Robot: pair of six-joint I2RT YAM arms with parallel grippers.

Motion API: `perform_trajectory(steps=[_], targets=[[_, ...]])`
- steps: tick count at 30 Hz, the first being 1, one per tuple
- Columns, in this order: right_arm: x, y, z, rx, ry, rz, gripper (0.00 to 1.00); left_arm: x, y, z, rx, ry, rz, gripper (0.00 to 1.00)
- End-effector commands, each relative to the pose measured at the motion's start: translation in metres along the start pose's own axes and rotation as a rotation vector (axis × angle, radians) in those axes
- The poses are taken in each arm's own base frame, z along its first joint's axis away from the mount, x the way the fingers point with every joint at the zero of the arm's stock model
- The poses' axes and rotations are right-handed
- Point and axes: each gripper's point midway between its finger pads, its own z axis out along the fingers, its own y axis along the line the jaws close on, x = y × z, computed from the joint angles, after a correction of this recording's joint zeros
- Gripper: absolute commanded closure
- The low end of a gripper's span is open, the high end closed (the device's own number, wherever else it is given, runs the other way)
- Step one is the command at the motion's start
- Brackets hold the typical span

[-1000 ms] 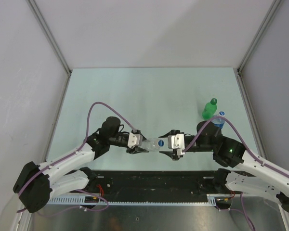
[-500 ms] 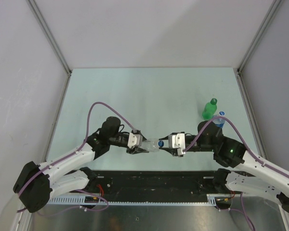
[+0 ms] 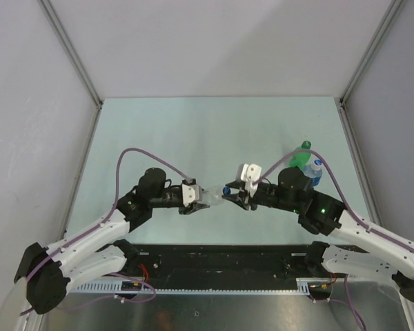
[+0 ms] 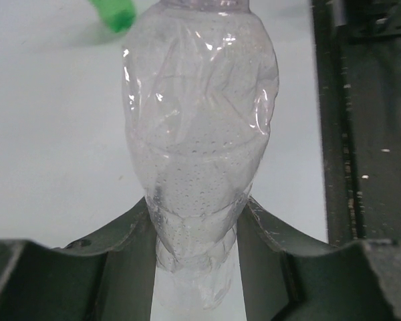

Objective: Screw on the bottle caps
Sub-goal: Screw the bottle cap onto the plastic bottle.

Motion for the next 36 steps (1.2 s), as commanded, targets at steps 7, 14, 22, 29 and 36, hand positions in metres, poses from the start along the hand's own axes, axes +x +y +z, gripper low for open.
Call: perform_trajectory(steps=[7, 14, 22, 29, 36], targets=[[0.072, -0.055, 0.039, 0.543, 0.143, 0.729, 0.89, -0.093, 0.083, -0.006, -0.477, -0.171, 0.093, 1.0], [0.094, -0.073, 0.041, 0.812, 0.065, 1.044, 0.98, -0.089, 0.107, 0.006, -0.63, -0.185, 0.033, 1.0], [0.066, -0.085, 0.035, 0.821, -0.044, 0.994, 0.63, -0.077, 0.101, 0.015, -0.614, -0.171, 0.031, 1.0], [0.003, -0.098, 0.006, 0.681, -0.138, 0.627, 0.12, -0.05, 0.078, 0.017, -0.54, -0.135, 0.049, 1.0], [-0.044, -0.062, -0.03, 0.376, -0.192, 0.286, 0.01, -0.032, 0.069, 0.015, -0.525, -0.096, 0.031, 1.0]])
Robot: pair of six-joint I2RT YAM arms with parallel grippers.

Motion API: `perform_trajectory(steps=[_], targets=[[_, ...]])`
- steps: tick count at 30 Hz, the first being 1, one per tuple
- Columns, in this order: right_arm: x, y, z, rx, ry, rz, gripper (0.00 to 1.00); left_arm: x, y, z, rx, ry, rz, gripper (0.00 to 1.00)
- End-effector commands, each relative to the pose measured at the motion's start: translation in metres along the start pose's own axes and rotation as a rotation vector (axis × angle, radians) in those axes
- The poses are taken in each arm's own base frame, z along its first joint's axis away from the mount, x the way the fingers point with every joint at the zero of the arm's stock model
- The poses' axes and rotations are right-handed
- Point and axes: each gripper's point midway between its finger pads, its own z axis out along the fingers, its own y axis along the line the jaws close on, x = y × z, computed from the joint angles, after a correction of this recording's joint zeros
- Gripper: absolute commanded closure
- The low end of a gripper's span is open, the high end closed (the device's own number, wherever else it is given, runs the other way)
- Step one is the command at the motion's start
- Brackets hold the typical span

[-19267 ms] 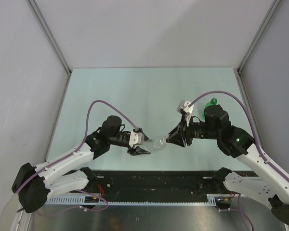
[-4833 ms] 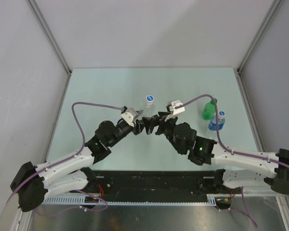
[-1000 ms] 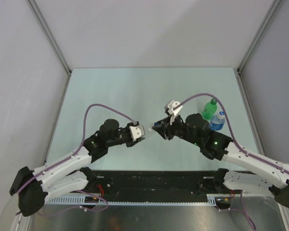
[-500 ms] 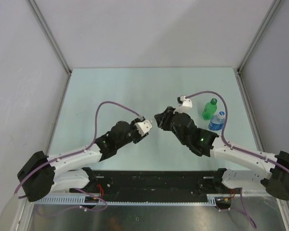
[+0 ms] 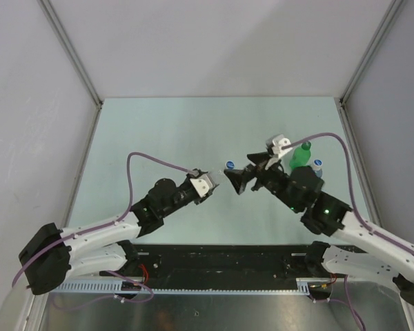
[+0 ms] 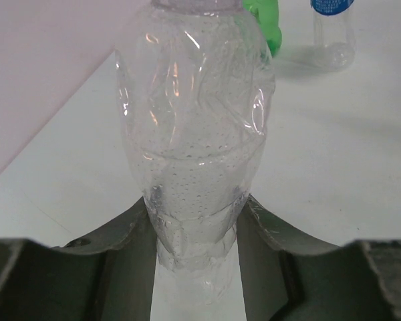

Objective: Screw on the bottle caps
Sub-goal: Screw the bottle cap onto the plastic bottle.

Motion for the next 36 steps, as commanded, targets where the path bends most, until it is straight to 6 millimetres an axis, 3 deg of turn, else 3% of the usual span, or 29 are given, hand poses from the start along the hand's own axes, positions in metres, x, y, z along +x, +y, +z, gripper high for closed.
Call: perform_trajectory(steps=[1, 5, 11, 14, 19, 25, 31, 36], targets=[[-0.016, 0.029, -0.035, -0.275, -0.035, -0.3, 0.01, -0.01, -0.005, -0.003, 0.028, -0.048, 0.021, 1.0], [-0.007, 0.036, -0.059, -0.41, -0.024, -0.498, 0.01, -0.008, -0.025, -0.009, 0.159, -0.035, 0.063, 1.0], [0.046, 0.045, -0.088, -0.718, 0.071, -0.897, 0.06, 0.004, -0.057, -0.03, 0.379, 0.009, 0.101, 1.0], [0.053, 0.048, -0.096, -0.801, 0.054, -0.978, 0.07, 0.013, -0.062, -0.035, 0.428, 0.049, 0.098, 1.0], [0.058, 0.054, -0.1, -0.892, 0.03, -1.011, 0.08, 0.021, -0.065, -0.032, 0.46, 0.097, 0.102, 1.0], [0.069, 0.053, -0.088, -0.927, 0.065, -0.997, 0.13, 0.019, -0.07, -0.036, 0.485, 0.083, 0.099, 1.0], [0.076, 0.053, -0.08, -0.955, 0.08, -0.979, 0.3, 0.021, -0.07, -0.035, 0.486, 0.094, 0.092, 1.0], [0.079, 0.051, -0.074, -0.948, 0.1, -0.969, 0.32, 0.023, -0.073, -0.034, 0.502, 0.102, 0.086, 1.0]])
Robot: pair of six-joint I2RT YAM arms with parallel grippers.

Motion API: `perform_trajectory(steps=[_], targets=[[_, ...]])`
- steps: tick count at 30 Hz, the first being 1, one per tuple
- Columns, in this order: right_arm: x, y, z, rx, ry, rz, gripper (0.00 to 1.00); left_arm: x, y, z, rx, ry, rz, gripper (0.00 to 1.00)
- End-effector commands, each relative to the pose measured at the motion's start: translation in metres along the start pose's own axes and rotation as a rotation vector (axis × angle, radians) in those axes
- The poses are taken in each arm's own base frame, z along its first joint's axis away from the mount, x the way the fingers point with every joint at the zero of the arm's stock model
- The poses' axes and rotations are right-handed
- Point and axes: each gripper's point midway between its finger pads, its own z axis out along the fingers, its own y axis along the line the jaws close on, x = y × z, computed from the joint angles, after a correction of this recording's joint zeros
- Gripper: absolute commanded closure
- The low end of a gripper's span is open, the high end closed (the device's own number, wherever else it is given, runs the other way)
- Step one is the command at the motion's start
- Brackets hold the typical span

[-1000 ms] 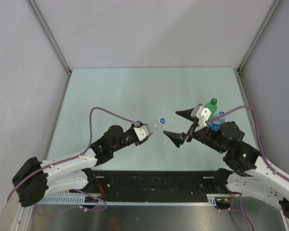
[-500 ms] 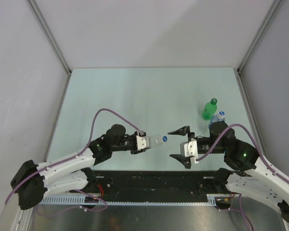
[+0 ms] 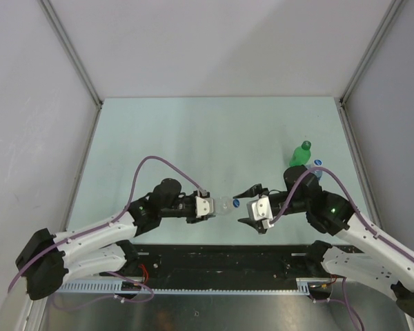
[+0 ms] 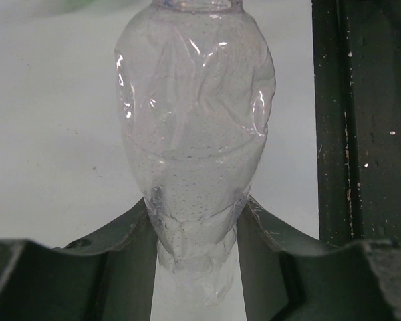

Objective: Screw on the bottle caps
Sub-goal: Screw the bottle cap onto the plastic bottle.

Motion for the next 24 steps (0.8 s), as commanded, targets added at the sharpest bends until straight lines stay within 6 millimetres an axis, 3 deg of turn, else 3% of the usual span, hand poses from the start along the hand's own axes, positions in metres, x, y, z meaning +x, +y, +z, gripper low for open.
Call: perform_trajectory(steps=[1, 11, 24], targets=[[-0.006, -0.007, 0.002, 0.006, -0.03, -0.033, 0.32, -0.024, 0.008, 0.0, 0.008, -0.058, 0.037, 1.0], [0.004, -0.011, 0.007, 0.007, -0.001, 0.011, 0.39, -0.028, 0.007, -0.003, 0.01, -0.074, 0.049, 1.0], [0.005, -0.014, 0.011, 0.009, -0.003, 0.077, 0.78, -0.042, 0.016, -0.007, -0.033, -0.1, 0.031, 1.0]])
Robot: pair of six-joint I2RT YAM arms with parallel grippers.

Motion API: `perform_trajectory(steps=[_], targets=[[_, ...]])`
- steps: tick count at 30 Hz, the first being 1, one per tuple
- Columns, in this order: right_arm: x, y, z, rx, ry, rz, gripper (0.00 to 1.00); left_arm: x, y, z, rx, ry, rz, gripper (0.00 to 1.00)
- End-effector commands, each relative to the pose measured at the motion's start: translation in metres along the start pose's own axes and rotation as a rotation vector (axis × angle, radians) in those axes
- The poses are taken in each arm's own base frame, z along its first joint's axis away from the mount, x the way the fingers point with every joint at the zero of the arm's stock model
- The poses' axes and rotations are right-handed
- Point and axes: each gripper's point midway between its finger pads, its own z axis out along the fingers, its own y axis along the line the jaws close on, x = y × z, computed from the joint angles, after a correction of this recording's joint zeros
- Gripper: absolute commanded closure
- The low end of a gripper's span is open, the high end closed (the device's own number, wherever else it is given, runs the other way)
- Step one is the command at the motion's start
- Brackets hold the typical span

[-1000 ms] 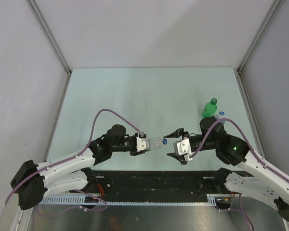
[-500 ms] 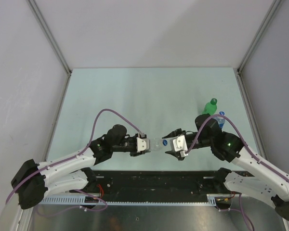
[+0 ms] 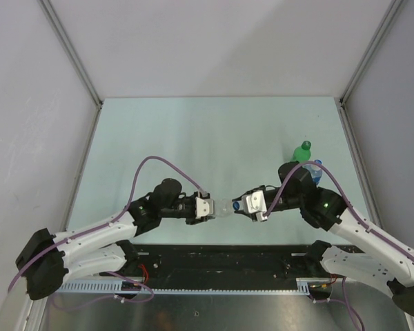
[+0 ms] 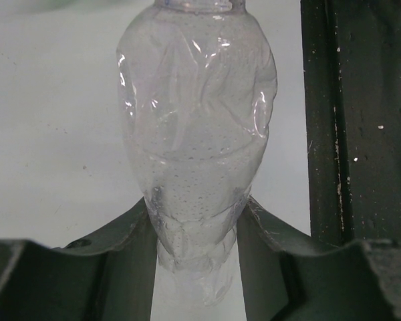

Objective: Screw on the bottle caps
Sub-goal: Screw the bottle cap onto the plastic bottle.

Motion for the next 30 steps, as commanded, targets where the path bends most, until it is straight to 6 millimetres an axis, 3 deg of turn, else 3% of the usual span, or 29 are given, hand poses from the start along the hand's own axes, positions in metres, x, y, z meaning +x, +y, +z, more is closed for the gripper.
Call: perform_trajectory(steps=[1, 4, 8, 13, 17, 20, 26, 30], targets=[[-0.008, -0.007, 0.002, 0.018, -0.021, 0.049, 0.79, -0.048, 0.024, -0.01, -0.079, -0.115, 0.038, 1.0], [-0.005, -0.016, 0.005, 0.069, -0.009, 0.167, 0.82, -0.067, 0.036, -0.018, -0.155, -0.173, 0.021, 1.0], [-0.001, -0.041, 0.007, 0.233, 0.002, 0.432, 0.85, -0.093, 0.054, -0.037, -0.303, -0.276, 0.019, 1.0], [0.002, -0.062, 0.008, 0.397, -0.034, 0.751, 0.91, -0.114, 0.073, -0.054, -0.483, -0.338, 0.035, 1.0], [0.005, -0.067, 0.014, 0.454, -0.063, 0.98, 0.96, -0.114, 0.091, -0.055, -0.623, -0.301, 0.046, 1.0], [0.02, -0.07, 0.015, 0.55, -0.036, 1.136, 1.0, -0.11, 0.106, -0.053, -0.721, -0.267, 0.011, 1.0], [0.065, -0.093, 0.001, 0.998, -0.014, 1.393, 1.0, -0.111, 0.122, -0.048, -0.823, -0.291, -0.138, 1.0], [0.066, -0.103, 0.005, 1.109, -0.117, 1.518, 0.98, -0.107, 0.125, -0.043, -0.847, -0.307, -0.181, 1.0]])
